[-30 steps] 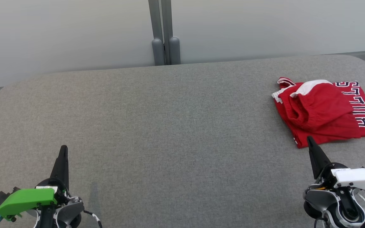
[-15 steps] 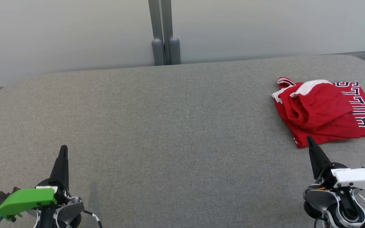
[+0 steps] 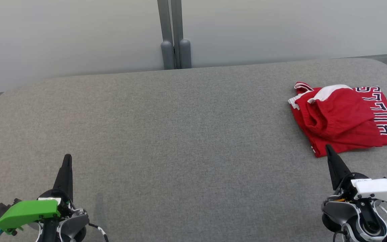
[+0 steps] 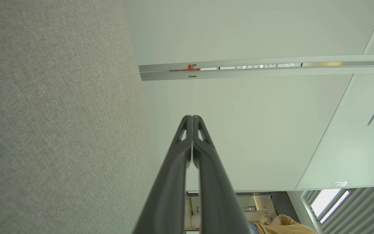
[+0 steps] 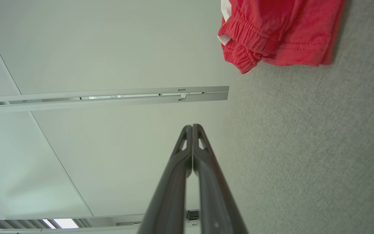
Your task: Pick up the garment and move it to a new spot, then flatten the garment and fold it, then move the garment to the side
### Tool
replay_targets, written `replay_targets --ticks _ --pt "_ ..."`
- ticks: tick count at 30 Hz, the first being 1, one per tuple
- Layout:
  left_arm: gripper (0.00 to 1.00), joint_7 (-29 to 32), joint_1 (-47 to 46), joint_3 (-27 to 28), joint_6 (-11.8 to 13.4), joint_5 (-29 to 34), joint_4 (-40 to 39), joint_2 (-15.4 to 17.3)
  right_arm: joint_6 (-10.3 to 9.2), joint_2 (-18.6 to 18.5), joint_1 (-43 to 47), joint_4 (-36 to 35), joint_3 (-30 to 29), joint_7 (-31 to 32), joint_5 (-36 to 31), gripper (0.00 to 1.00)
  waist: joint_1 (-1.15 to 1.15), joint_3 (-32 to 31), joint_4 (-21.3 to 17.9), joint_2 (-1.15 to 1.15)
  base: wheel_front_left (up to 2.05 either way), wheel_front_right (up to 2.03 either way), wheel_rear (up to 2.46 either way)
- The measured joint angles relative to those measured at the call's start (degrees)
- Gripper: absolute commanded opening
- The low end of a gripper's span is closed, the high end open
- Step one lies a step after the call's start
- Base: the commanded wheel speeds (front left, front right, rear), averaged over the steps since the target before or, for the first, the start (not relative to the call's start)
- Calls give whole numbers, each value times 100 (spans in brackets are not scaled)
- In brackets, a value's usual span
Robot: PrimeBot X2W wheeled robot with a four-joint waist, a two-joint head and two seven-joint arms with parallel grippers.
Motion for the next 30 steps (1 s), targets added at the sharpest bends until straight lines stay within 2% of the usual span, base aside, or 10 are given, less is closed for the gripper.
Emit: replay_targets --ticks 30 --pt "0 0 0 -1 -1 0 -1 0 0 3 -1 0 -4 5 -1 0 0 0 0 0 0 0 0"
